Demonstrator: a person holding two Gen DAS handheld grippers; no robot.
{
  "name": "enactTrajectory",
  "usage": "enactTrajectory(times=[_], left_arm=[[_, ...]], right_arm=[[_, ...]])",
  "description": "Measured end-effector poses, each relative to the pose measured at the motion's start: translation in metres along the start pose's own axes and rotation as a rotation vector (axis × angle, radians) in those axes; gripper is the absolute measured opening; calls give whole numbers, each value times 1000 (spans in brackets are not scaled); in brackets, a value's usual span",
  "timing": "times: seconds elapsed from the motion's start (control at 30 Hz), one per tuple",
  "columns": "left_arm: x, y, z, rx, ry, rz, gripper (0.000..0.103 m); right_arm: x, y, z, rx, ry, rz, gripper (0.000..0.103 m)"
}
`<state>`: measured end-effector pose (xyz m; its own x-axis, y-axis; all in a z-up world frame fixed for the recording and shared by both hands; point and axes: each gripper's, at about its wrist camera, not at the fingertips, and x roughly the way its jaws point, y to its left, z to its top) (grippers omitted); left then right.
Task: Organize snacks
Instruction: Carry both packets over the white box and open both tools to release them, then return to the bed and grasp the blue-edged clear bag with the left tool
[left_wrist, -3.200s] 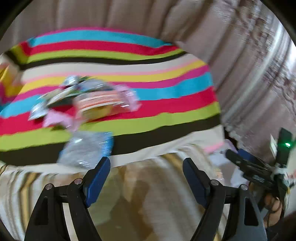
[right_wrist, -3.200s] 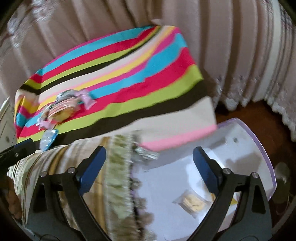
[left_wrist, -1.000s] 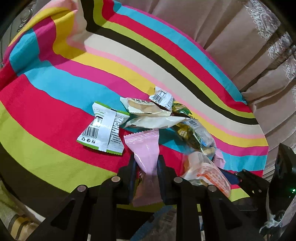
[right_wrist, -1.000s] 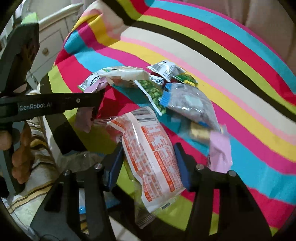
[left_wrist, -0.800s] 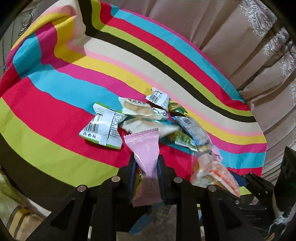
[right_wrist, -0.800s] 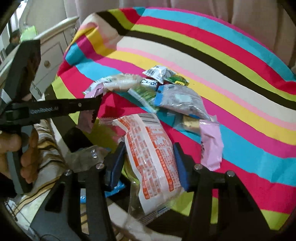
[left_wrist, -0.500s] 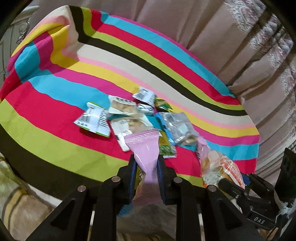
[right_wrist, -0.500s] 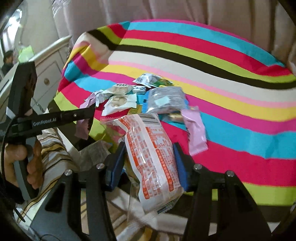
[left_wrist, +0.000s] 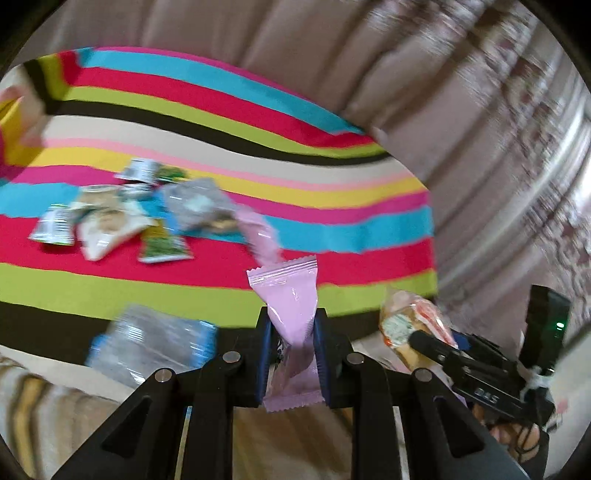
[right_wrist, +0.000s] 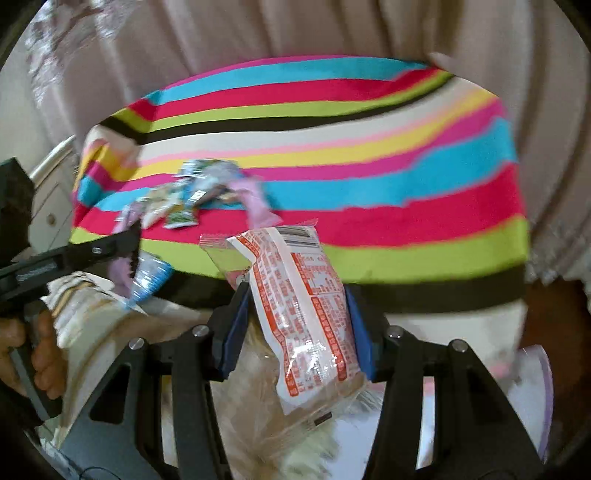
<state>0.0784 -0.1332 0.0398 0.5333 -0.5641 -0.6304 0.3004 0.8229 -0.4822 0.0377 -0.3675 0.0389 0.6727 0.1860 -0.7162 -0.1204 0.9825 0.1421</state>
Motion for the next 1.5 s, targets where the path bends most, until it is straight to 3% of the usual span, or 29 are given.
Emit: enactTrajectory(times=[0.33,0.53,0.6,0.67,1.03,1.23,1.43,1.5], left_arm=[[24,-95,-36,171,130,-195,22],[36,-133,-59,251,220,-289,23],[39,-144,-65,282,251,-318,32],[41,-151,-70,310,272,-326,47],[38,-137,-66,277,257,-271,51],[25,-103,-56,226,219,-187,52],[-2,-34,-40,40,161,-68,53],[-16,-3,-33,-41,123,-10,60]], right_arm=[[-49,-84,-62,191,6,-233,54],[-63,-109,-88,288,19,-293,55],[-66,-115,-93,311,13,-306,56],[-71,-121,-97,331,8,-305,65],[-65,-104,-93,321,3,-245,74],[-50,-71,-82,269,16,-181,80],[-36,-34,-73,203,34,-113,80],[-33,-24,-70,179,38,-95,80]])
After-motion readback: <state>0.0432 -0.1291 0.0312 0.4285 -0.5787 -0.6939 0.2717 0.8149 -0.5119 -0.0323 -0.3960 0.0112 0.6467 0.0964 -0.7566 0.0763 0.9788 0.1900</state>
